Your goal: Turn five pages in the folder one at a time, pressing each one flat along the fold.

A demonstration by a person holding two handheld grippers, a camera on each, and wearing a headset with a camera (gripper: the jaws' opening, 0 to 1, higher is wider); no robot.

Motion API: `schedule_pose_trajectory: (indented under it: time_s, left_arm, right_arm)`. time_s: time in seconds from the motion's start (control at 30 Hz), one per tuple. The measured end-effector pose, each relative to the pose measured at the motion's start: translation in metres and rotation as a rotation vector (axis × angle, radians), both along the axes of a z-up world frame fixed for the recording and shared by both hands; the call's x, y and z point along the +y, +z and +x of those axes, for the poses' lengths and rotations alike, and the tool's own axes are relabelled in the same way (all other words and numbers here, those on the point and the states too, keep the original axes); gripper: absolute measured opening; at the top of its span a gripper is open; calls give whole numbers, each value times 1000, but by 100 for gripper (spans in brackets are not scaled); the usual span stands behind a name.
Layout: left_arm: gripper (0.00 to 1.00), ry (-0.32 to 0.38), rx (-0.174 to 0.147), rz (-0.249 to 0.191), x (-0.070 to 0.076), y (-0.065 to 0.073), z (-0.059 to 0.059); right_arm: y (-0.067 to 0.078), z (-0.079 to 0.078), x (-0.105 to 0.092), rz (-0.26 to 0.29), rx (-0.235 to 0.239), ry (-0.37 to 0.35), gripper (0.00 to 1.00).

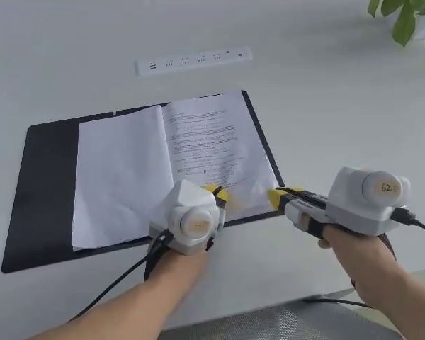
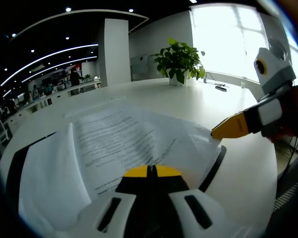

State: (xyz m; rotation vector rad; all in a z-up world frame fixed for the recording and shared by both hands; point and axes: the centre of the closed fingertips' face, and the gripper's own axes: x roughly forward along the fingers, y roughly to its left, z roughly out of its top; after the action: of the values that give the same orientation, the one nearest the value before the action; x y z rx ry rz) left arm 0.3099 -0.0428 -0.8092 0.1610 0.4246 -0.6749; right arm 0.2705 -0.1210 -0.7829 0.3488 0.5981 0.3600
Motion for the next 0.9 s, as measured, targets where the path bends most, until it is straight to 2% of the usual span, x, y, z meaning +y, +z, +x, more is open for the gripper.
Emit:
schedule_pose_trajectory:
  time_s: [0.17, 0.23, 0.33, 0.57, 0.63, 0.8, 0.83, 0.9]
  left_arm:
    - [1, 1, 3, -1, 0, 0, 0]
    - [1, 0, 3, 0, 0, 0, 0]
    - [1, 2, 9, -5, 0, 0, 0]
    - [3, 16, 29, -36, 0, 1, 0]
    - [2, 17, 35, -37, 0, 2, 1]
    - [1, 11, 79, -41, 5, 5, 0]
    - [1, 16, 80, -30, 9, 6, -1]
    - [3, 30, 96, -39, 15, 7, -1]
  right_arm:
    - [0, 1, -1, 23, 12, -13, 5]
    - [0, 3, 0, 65, 24, -33, 2]
    - [-5, 4, 0, 95, 48, -54, 0]
    - [0, 2, 0, 134, 50, -76, 0]
    - [1, 2, -1, 175, 64, -90, 0]
    - [4, 0, -1, 207, 68, -109, 0]
    - [6, 0, 0, 210, 64, -109, 0]
    - [12, 1, 3, 223, 55, -105, 0]
